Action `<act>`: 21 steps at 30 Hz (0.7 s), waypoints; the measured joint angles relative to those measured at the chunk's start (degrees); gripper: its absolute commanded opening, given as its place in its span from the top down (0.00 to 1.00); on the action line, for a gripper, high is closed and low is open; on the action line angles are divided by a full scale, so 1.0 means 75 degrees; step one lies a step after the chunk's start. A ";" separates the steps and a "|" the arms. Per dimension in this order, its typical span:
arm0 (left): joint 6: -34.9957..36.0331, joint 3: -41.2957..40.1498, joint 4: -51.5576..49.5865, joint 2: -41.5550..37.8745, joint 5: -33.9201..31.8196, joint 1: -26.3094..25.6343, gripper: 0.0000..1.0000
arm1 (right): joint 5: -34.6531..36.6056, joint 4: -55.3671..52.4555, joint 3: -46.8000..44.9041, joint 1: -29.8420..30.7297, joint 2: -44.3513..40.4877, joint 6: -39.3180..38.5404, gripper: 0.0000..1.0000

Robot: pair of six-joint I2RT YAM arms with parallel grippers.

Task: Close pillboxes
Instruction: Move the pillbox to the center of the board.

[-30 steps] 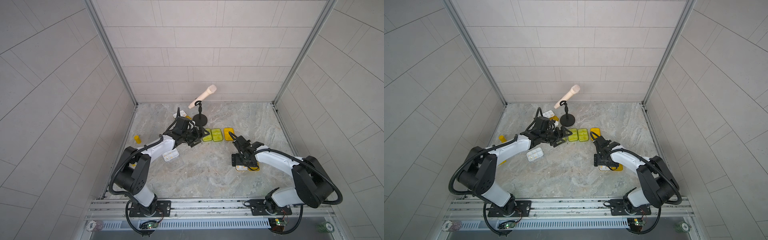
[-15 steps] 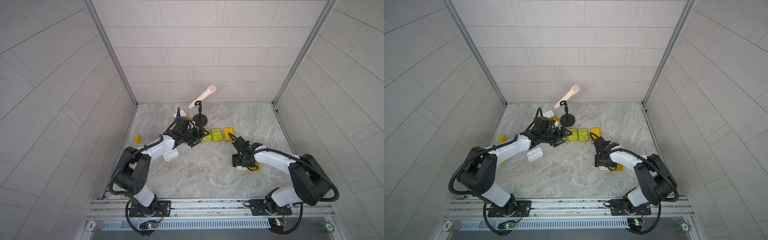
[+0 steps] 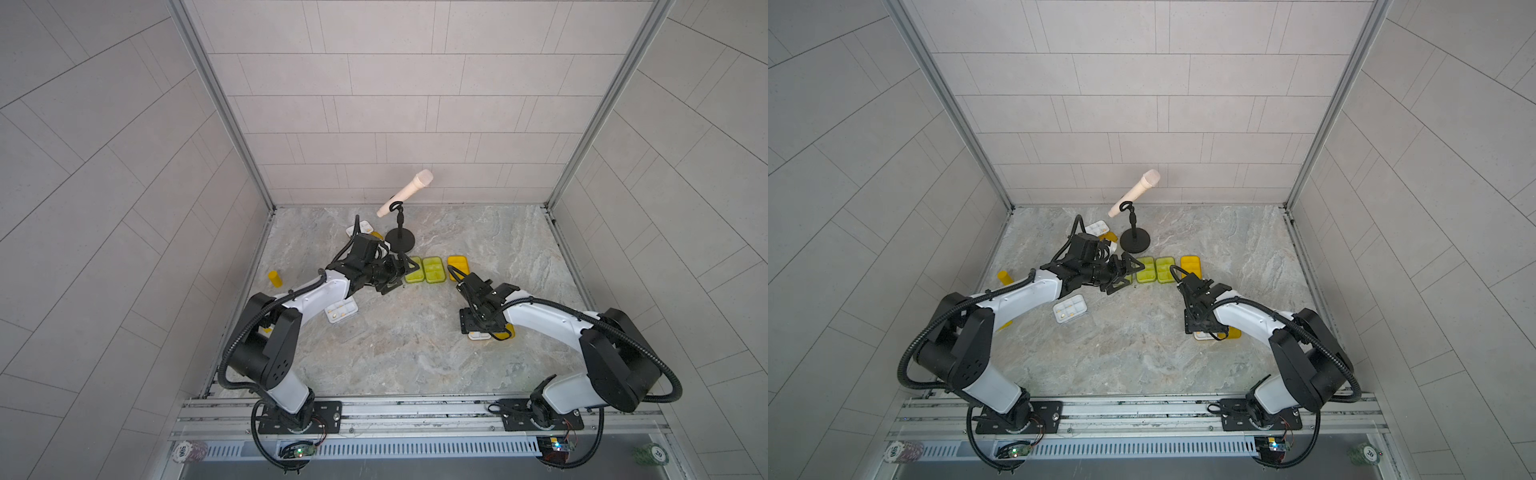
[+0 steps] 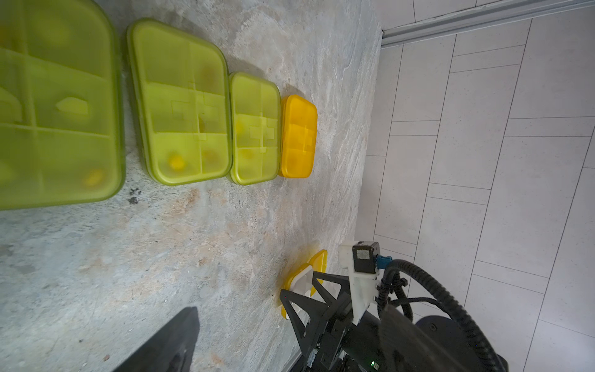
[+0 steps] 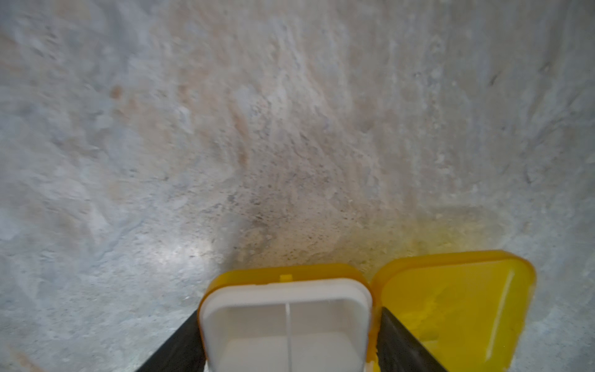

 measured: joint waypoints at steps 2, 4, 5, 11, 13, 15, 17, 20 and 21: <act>0.0015 0.0000 -0.0032 -0.0003 -0.0029 0.0058 0.08 | 0.0003 0.0023 0.0233 0.0233 0.0137 0.0108 0.22; 0.0026 0.0000 -0.0105 -0.0003 -0.0061 0.0122 0.08 | 0.0000 0.0087 0.0472 0.0484 0.0373 0.0221 0.22; 0.0029 0.0000 -0.0137 -0.0003 -0.0090 0.0172 0.08 | -0.0006 0.0128 0.0592 0.0600 0.0519 0.0286 0.22; 0.0052 0.0000 -0.0370 -0.0111 -0.0379 0.0720 0.08 | -0.0029 0.0356 0.1413 0.1142 0.1539 0.0662 0.22; 0.0050 0.0000 -0.0417 -0.0175 -0.0440 0.0866 0.08 | -0.0020 0.0391 0.1714 0.1239 0.1836 0.0801 0.22; 0.0050 0.0000 -0.0431 -0.0227 -0.0513 0.0994 0.08 | -0.0003 0.0434 0.1926 0.1294 0.2052 0.0953 0.23; 0.0050 0.0000 -0.0452 -0.0277 -0.0551 0.1020 0.08 | 0.0041 0.0411 0.2171 0.1343 0.2282 0.1093 0.23; 0.0047 0.0000 -0.0452 -0.0303 -0.0548 0.1017 0.08 | 0.0090 0.0396 0.2433 0.1358 0.2573 0.1241 0.23; 0.0041 0.0000 -0.0455 -0.0303 -0.0548 0.1017 0.08 | 0.0108 0.0379 0.2489 0.1364 0.2646 0.1282 0.23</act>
